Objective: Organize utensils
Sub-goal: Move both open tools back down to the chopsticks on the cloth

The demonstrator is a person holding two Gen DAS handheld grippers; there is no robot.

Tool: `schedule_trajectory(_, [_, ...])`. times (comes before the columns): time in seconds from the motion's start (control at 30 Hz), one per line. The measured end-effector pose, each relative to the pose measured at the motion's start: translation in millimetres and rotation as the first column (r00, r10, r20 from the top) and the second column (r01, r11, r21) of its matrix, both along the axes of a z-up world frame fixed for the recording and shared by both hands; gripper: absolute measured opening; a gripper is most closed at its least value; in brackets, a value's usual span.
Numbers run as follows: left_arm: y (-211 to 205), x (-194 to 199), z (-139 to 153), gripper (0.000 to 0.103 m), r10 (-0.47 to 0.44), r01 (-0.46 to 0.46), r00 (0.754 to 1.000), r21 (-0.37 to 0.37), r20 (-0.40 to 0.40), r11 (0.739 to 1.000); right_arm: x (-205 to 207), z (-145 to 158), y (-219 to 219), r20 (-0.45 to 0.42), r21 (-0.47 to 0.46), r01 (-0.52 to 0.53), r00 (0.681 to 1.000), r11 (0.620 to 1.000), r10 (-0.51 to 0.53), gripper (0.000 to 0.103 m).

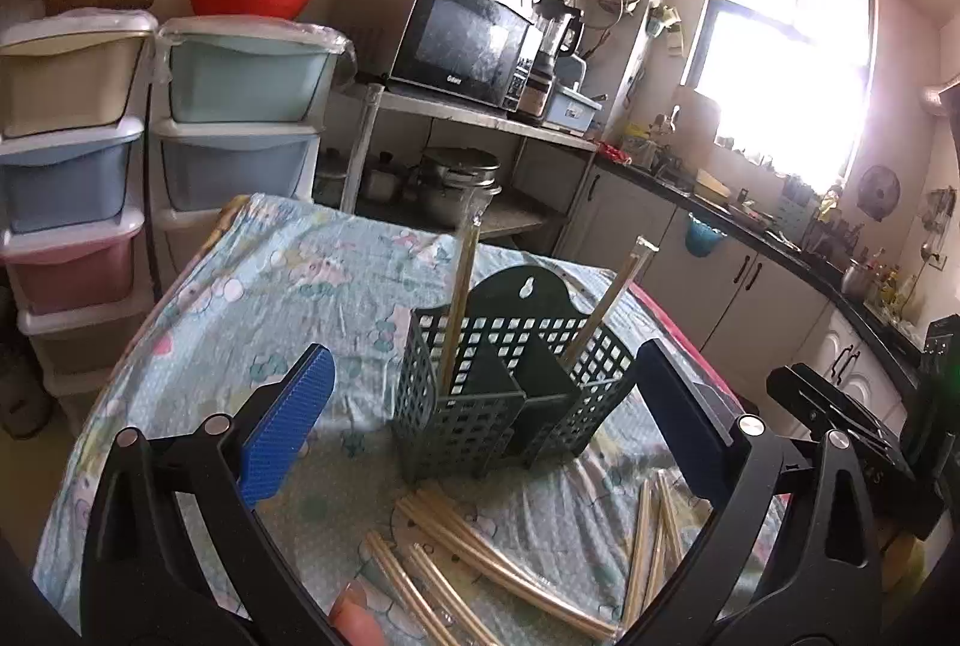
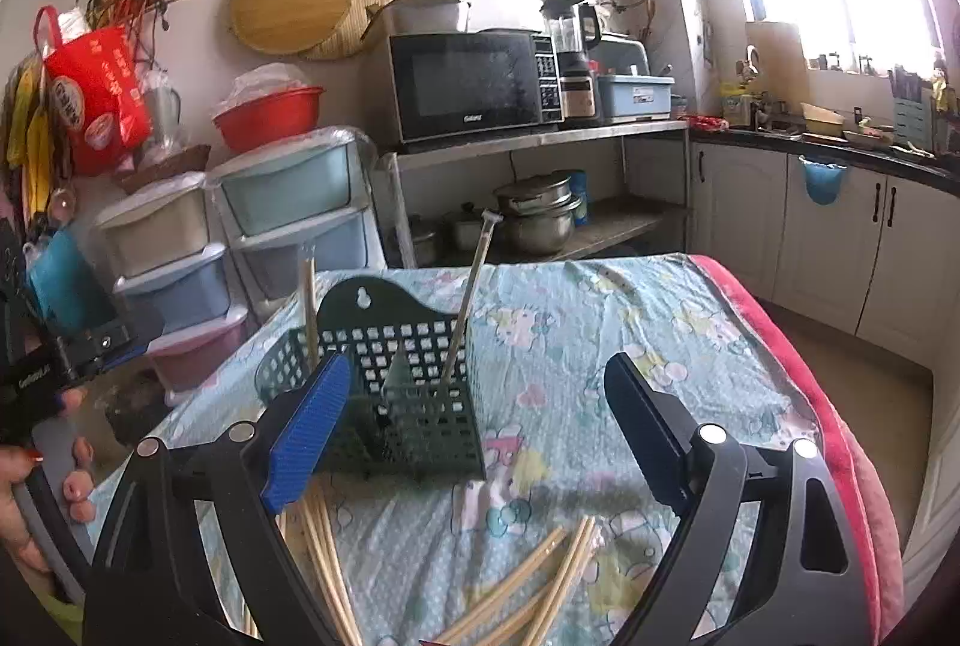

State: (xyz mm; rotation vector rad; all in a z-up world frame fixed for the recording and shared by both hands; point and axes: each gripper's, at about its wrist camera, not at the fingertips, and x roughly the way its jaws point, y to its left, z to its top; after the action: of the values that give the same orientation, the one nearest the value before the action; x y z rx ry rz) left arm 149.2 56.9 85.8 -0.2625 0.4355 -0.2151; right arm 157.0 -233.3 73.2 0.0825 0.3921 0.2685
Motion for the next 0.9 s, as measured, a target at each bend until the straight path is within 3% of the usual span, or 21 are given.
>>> schedule_trajectory(0.9, [1.1,-2.1,-66.7,0.092,-0.018,0.018,0.982,-0.002,-0.19,1.0,-19.2,-51.0,-16.4,-0.137,-0.05,-0.006,0.991,0.999,-0.001,0.084])
